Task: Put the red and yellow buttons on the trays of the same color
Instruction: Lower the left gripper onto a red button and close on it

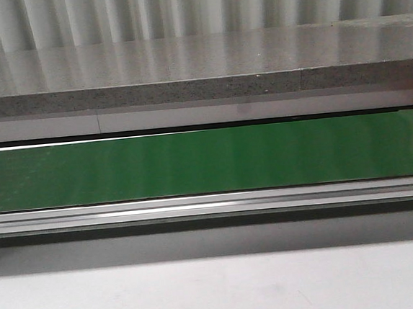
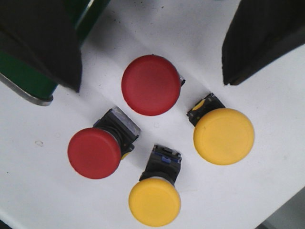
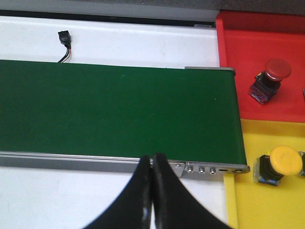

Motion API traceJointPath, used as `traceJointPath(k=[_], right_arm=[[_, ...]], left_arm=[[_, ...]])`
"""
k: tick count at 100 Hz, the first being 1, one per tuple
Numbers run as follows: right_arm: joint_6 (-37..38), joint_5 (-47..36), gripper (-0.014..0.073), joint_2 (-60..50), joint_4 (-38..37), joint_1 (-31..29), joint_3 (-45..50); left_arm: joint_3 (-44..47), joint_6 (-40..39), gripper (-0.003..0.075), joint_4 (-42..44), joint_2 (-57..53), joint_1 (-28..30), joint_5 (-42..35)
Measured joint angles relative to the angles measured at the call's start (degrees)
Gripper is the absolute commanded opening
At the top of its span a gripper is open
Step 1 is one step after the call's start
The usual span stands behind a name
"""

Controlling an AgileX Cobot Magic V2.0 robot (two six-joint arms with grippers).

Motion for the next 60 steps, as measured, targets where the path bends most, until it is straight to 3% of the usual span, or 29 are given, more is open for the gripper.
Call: traceJointPath(k=[60], right_arm=[[0.00,0.00,-0.0067,0.00,0.00,0.00,0.00]], left_arm=[[0.00,-0.04,0.0563,-0.12,7.92,0.00,-6.80]])
